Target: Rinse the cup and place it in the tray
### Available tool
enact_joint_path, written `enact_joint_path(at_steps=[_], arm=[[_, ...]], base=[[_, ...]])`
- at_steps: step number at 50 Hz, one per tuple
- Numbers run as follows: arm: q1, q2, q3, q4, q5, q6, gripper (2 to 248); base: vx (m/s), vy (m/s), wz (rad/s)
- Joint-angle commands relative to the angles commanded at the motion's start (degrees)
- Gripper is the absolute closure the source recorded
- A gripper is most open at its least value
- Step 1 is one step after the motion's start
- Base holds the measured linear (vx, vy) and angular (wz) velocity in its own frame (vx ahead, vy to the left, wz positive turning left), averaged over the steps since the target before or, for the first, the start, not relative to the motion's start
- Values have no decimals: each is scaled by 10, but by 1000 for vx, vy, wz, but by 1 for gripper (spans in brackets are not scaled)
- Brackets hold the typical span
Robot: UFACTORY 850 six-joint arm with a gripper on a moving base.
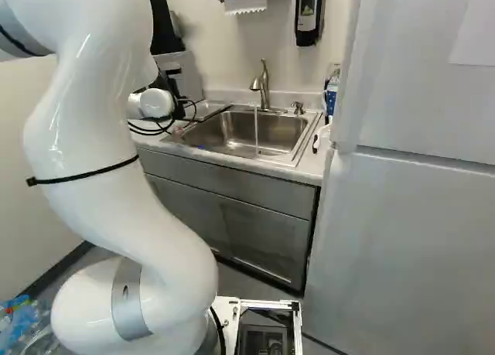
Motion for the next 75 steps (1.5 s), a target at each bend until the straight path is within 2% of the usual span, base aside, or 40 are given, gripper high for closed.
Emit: enact_joint_path(at_steps=[32,60,75], arm=[[-48,49,24,0,-53,0,126],[-91,68,46,0,-52,0,126],[-115,65,58,0,-34,0,126]], base=[[0,0,0],[0,0,0],[0,0,0]])
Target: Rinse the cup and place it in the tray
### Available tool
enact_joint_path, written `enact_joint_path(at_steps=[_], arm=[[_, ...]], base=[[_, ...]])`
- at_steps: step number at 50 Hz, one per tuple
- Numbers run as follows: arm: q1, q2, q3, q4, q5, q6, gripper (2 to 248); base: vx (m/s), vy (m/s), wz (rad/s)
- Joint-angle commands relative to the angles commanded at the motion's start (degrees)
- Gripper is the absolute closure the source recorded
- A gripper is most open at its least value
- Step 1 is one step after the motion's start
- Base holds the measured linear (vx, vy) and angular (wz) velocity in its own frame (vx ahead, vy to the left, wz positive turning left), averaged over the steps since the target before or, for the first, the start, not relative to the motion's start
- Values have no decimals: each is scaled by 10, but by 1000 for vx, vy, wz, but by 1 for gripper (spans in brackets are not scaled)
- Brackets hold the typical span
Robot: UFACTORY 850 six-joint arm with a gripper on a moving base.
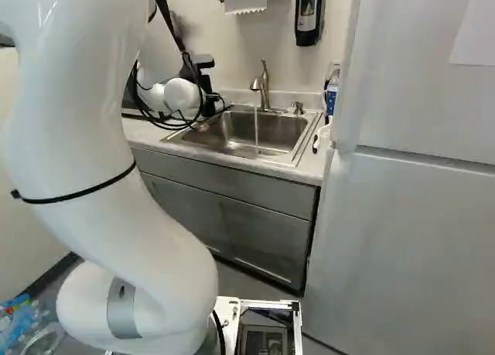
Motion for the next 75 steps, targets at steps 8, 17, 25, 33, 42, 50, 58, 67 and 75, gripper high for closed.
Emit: enact_joint_path(at_steps=[8,17,25,33,42,50,58,67,75], arm=[[-13,-4,6,0,15,0,126],[-27,-10,11,0,33,0,126],[-40,-15,15,0,43,0,126],[-53,-21,19,0,47,0,126],[-68,-29,22,0,47,0,126],[-81,-36,24,0,47,0,126],[-94,-45,26,0,47,0,126],[-108,-55,26,0,47,0,126],[-121,-65,25,0,47,0,126]], base=[[0,0,0],[0,0,0],[0,0,0],[0,0,0],[0,0,0],[0,0,0],[0,0,0],[0,0,0],[0,0,0]])
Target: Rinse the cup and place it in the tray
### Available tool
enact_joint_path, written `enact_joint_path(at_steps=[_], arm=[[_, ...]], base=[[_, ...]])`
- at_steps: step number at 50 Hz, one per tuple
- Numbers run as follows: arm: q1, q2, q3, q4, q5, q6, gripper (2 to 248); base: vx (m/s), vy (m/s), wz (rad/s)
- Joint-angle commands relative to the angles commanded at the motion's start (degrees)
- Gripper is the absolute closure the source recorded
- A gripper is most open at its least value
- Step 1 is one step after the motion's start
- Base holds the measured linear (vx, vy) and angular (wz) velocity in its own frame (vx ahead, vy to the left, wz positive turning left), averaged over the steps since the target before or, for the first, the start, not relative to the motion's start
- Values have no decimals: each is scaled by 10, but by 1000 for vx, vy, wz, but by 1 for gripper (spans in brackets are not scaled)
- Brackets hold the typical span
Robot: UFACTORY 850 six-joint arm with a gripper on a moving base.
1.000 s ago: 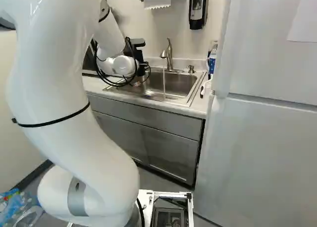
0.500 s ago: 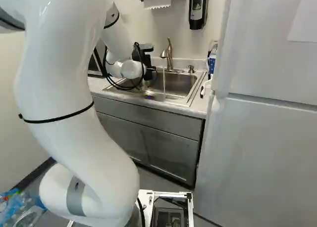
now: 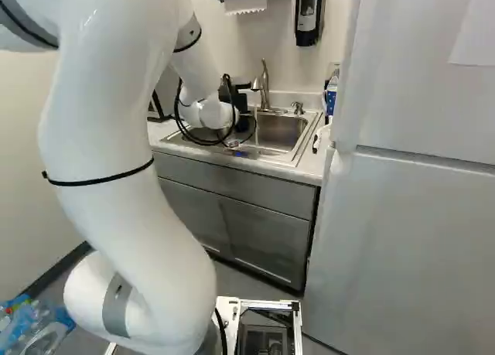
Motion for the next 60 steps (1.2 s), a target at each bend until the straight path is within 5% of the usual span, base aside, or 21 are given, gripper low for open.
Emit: enact_joint_path(at_steps=[35,60], arm=[[-55,-18,-13,0,0,0,126],[-55,-18,-13,0,0,0,126]], base=[[0,0,0],[0,0,0]])
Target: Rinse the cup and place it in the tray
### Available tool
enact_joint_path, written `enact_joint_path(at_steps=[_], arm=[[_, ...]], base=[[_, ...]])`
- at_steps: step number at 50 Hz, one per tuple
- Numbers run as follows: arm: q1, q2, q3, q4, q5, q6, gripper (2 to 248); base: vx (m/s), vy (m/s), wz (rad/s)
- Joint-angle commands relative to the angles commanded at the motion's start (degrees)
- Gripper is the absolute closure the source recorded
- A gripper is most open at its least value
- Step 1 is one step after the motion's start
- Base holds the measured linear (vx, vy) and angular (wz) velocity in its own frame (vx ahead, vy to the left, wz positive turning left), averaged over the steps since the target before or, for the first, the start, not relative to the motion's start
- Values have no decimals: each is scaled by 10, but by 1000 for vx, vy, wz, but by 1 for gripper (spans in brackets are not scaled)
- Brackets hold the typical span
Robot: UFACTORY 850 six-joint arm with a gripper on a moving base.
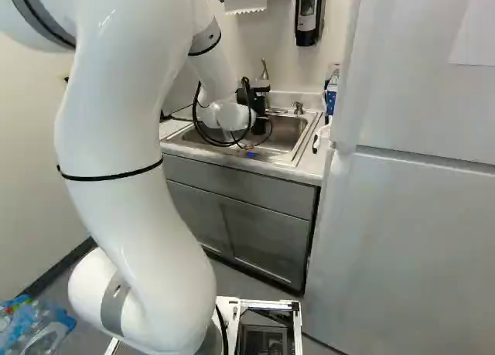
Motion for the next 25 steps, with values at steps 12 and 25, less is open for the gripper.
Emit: enact_joint_path(at_steps=[12,25], arm=[[0,0,0,0,0,0,126],[0,0,0,9,0,0,126]], base=[[0,0,0],[0,0,0]])
